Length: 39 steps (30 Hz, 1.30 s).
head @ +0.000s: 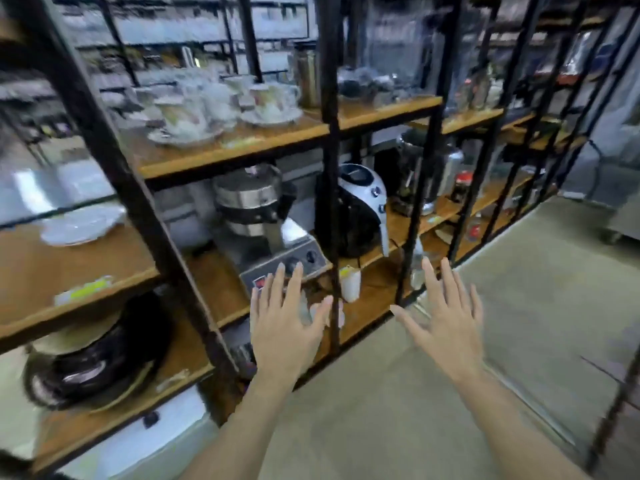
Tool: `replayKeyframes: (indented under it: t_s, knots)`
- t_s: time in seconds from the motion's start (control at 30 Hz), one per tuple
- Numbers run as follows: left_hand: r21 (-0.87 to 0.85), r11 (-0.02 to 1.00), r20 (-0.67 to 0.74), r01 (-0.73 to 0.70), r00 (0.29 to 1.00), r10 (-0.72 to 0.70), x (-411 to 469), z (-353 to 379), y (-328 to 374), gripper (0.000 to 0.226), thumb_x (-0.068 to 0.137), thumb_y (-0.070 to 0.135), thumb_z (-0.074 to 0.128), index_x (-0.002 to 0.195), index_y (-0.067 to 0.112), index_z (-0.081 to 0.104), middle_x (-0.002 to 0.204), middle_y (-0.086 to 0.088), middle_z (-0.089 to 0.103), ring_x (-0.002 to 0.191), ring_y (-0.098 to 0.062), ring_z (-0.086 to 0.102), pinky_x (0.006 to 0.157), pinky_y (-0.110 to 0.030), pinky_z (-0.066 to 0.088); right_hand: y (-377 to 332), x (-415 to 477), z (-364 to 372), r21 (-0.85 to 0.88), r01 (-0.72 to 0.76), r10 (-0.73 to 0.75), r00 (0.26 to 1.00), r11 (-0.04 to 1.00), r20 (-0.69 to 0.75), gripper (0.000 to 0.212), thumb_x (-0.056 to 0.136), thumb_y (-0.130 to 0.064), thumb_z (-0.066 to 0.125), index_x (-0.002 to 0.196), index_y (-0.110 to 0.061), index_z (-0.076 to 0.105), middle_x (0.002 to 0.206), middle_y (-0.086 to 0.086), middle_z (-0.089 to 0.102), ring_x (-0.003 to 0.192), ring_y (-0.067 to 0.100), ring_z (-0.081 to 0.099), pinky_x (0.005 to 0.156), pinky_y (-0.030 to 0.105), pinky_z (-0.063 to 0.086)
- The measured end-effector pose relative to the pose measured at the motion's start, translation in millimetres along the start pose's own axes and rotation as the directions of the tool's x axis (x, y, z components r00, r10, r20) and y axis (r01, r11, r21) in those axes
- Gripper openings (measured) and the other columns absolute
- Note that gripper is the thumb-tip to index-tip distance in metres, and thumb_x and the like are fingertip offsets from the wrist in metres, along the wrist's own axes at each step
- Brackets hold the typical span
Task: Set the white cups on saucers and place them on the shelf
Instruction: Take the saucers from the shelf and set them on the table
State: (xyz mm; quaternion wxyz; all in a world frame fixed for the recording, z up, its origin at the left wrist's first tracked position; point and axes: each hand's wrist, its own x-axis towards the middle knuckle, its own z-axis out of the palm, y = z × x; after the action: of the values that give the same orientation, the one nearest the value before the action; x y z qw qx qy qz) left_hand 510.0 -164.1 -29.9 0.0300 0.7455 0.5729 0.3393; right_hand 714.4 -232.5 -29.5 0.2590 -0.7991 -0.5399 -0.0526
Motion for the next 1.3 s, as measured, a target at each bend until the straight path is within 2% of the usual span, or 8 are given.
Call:
replayKeyframes:
  t_s: [0.2,0.37,0.5,0.73,0.83,0.97,1.17,1.3]
  knots:
    - [0.106,0.975,-0.186,0.196,0.967,-0.174,16,-91,-125,0.072,0.086,0.067,0.027,0.134,0.019,0.052,0.138,-0.009,0.054,0.128,-0.028,0.051,0.109,-0.045,0.032,-171,23,44,0.185,0.284,-0.3,0.952,0.941,0.066,0.086,0.079,-0.08,0.015,0.149,-0.031,0.018,0.154,0.008,0.034,0.14,0.025,0.035,0.111,0.043,0.022]
    - [0.092,0.932,-0.262,0.351,0.911,-0.317,23,-146,-191,0.074,0.082,0.067,0.03,0.142,0.025,0.04,0.148,-0.003,0.042,0.138,-0.023,0.037,0.116,-0.042,0.025,-293,26,68,0.359,0.501,-0.557,0.828,0.788,0.066,0.084,0.076,-0.075,0.028,0.147,-0.041,0.001,0.158,0.005,0.024,0.144,0.023,0.028,0.113,0.042,0.025]
    - [0.124,0.9,-0.357,0.418,0.865,-0.353,37,-173,-239,0.073,0.083,0.066,0.03,0.142,0.025,0.04,0.147,-0.003,0.044,0.136,-0.022,0.038,0.113,-0.045,0.029,-370,27,98,0.511,0.549,-0.669,0.74,0.662,0.071,0.083,0.078,-0.074,0.033,0.142,-0.046,-0.012,0.162,-0.005,0.01,0.147,0.016,0.015,0.114,0.034,0.011]
    - [0.137,0.841,-0.346,0.523,0.821,-0.454,94,-189,-320,0.073,0.083,0.069,0.029,0.145,0.03,0.03,0.152,0.002,0.036,0.14,-0.02,0.03,0.115,-0.042,0.024,-464,63,170,0.541,0.566,-0.71,0.699,0.622,0.086,0.085,0.081,-0.067,0.043,0.15,-0.035,0.005,0.158,0.0,0.026,0.143,0.021,0.031,0.112,0.043,0.03]
    - [0.101,0.815,-0.314,0.57,0.796,-0.518,123,-188,-354,0.07,0.086,0.067,0.033,0.147,0.034,0.024,0.155,0.006,0.028,0.144,-0.017,0.02,0.117,-0.038,0.015,-493,92,203,0.551,0.494,-0.663,0.732,0.673,0.154,0.083,0.082,-0.067,0.044,0.148,-0.04,0.0,0.159,-0.005,0.021,0.145,0.019,0.027,0.113,0.042,0.031]
    - [0.061,0.811,-0.274,0.582,0.791,-0.547,146,-176,-393,0.073,0.084,0.069,0.033,0.146,0.03,0.029,0.152,0.003,0.034,0.141,-0.02,0.028,0.116,-0.039,0.019,-516,108,241,0.599,0.316,-0.536,0.812,0.736,0.231,0.083,0.084,-0.059,0.052,0.149,-0.035,0.007,0.159,-0.007,0.021,0.145,0.018,0.026,0.112,0.038,0.03]
    - [-0.041,0.772,-0.024,0.634,0.772,-0.636,187,-162,-446,0.076,0.087,0.065,0.037,0.149,0.026,0.018,0.153,-0.002,0.034,0.14,-0.022,0.032,0.113,-0.042,0.026,-545,130,278,0.568,0.006,-0.287,0.868,0.823,0.407,0.076,0.089,-0.051,0.051,0.15,-0.032,0.009,0.157,0.0,0.027,0.142,0.027,0.033,0.109,0.048,0.034]
    - [-0.31,0.596,0.243,0.741,0.668,-0.704,214,-160,-471,0.084,0.085,0.061,0.048,0.15,0.022,0.014,0.152,-0.009,0.036,0.134,-0.029,0.042,0.109,-0.047,0.036,-561,142,285,0.523,-0.239,-0.091,0.844,0.818,0.528,0.068,0.091,-0.05,0.047,0.148,-0.022,0.023,0.149,0.008,0.042,0.134,0.03,0.044,0.107,0.048,0.04]
